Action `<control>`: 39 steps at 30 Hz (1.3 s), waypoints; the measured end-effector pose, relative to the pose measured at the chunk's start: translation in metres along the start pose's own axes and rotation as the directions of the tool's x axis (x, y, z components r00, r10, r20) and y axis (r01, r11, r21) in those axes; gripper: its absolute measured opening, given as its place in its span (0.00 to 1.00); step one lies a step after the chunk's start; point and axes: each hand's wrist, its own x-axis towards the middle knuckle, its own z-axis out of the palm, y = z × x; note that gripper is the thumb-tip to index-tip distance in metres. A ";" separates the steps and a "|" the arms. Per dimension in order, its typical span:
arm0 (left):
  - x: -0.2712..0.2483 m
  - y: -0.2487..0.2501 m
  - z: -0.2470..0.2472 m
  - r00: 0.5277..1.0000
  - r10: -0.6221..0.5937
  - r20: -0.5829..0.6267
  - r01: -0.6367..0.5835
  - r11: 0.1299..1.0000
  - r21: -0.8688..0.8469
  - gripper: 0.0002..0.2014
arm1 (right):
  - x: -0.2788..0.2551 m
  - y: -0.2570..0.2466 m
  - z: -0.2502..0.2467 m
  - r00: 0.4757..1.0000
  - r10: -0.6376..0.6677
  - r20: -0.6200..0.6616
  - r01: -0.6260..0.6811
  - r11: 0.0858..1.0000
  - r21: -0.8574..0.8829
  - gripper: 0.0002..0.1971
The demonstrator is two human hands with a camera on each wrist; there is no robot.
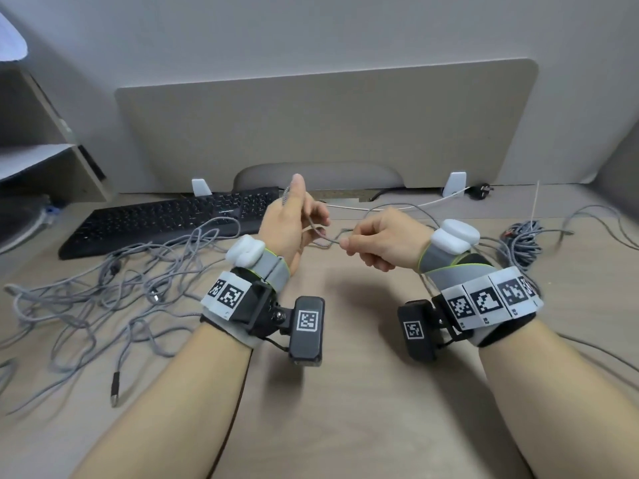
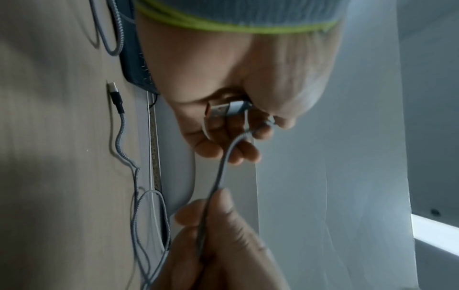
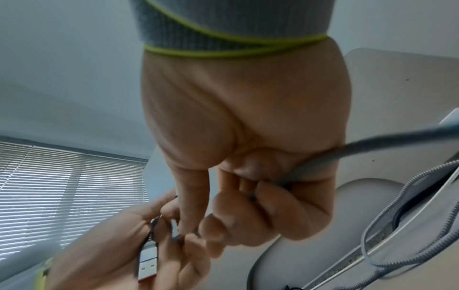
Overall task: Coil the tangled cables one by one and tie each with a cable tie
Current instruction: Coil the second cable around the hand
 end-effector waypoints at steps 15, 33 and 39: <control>0.002 0.021 -0.018 0.998 -0.059 0.006 0.057 0.990 0.128 0.24 | 0.001 0.003 -0.005 0.998 0.034 -0.049 -0.031 0.998 0.050 0.13; -0.016 0.000 0.001 0.930 -0.184 0.319 -0.039 0.812 0.582 0.11 | -0.005 -0.011 -0.008 0.994 -0.049 -0.094 0.069 0.972 0.224 0.21; -0.009 -0.001 -0.003 0.986 -0.029 0.167 -0.046 0.902 0.430 0.19 | -0.008 -0.013 -0.011 0.993 -0.039 -0.110 0.063 0.972 0.226 0.18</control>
